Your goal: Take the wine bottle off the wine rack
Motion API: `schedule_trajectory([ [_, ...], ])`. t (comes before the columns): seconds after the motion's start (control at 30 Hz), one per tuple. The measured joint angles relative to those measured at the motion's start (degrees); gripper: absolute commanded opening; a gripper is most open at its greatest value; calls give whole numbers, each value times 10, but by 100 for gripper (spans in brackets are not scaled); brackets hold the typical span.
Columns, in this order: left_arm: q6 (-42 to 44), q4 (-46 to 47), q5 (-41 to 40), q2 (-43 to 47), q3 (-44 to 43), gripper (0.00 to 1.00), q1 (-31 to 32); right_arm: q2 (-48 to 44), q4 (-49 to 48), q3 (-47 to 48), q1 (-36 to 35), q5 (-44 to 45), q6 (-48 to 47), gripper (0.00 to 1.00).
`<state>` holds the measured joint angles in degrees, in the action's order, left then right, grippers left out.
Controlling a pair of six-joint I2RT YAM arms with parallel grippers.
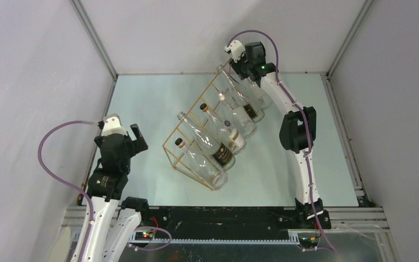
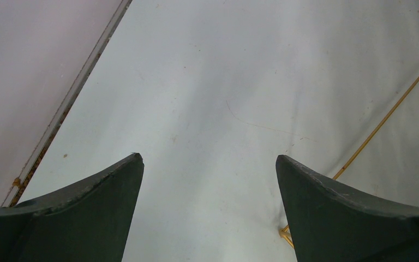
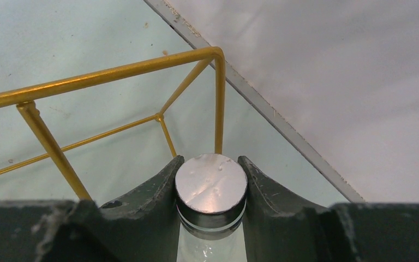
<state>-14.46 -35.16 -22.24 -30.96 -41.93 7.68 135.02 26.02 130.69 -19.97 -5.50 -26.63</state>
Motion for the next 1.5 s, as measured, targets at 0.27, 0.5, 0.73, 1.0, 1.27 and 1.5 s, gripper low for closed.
schedule_trajectory([
  [0.27,0,0,0,-4,0,98,0,-10,-17,-20,-2,6,-2,0],
  [0.5,0,0,0,-5,0,98,0,-67,-45,-95,6,14,16,0],
  [0.73,0,0,-1,-9,0,98,0,-131,-64,-169,27,13,58,0],
  [1.0,0,0,-1,-9,0,98,0,-237,-142,-314,71,7,146,0],
  [1.27,0,0,-1,-8,0,98,0,-340,-215,-457,107,20,209,0],
  [1.5,0,0,-1,-1,0,98,0,-421,-229,-534,127,52,233,0],
])
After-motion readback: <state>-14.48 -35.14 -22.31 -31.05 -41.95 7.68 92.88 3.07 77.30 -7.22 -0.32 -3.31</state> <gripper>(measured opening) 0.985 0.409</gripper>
